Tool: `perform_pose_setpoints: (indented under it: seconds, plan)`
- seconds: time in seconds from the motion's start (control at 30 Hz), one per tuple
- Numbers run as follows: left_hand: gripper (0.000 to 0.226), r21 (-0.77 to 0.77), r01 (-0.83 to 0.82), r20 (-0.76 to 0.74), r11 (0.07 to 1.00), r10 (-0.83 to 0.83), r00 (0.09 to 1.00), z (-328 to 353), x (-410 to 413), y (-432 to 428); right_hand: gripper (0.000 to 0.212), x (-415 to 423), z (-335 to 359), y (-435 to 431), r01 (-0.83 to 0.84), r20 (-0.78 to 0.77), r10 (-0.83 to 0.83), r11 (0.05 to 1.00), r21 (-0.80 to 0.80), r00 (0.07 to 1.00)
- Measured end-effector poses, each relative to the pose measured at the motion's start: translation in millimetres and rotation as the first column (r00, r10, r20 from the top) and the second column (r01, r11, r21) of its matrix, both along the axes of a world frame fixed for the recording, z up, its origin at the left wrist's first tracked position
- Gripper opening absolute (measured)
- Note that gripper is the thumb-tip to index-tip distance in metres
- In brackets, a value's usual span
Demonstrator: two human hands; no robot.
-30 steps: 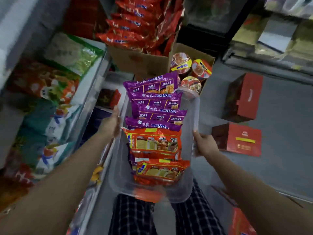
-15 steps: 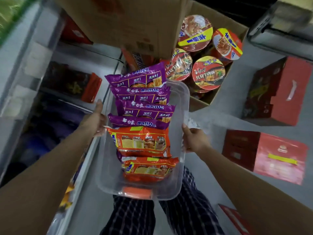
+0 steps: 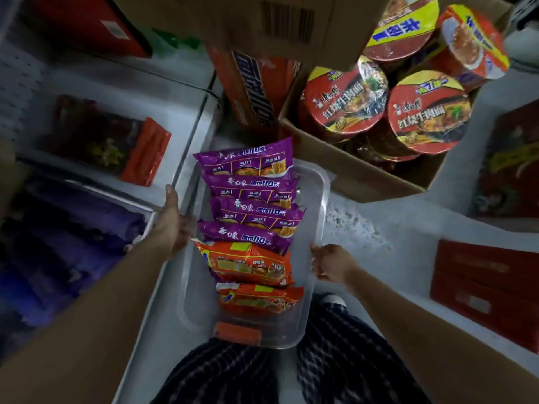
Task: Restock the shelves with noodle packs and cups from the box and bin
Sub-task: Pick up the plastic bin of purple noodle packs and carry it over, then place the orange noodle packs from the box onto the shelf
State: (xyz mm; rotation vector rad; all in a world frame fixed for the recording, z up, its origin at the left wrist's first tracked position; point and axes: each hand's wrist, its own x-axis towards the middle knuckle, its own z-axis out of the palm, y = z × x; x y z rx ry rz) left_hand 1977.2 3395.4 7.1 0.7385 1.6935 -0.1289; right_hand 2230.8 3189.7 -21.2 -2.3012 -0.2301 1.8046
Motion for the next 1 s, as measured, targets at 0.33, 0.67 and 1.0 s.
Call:
perform_pose_setpoints:
  seconds: [0.33, 0.67, 1.0]
  plan:
    - [0.083, 0.093, 0.184, -0.061, 0.979, -0.179, 0.982, 19, 16, -7, 0.057, 5, 37, 27, -0.509, 0.2, 0.521, 0.854, -0.112, 0.83]
    - [0.07, 0.331, 0.573, -0.089, 0.75, -0.579, 0.81, 271, 60, -15, 0.075, -2, 283, 75, -0.694, 0.46, 0.554, 0.685, 0.221, 0.694]
    - [0.083, 0.502, 0.846, -0.389, 0.181, -0.826, 0.407, 552, 85, 11, 0.087, 4, 545, 111, -0.82, 0.645, 0.539, 0.508, 0.264, 0.542]
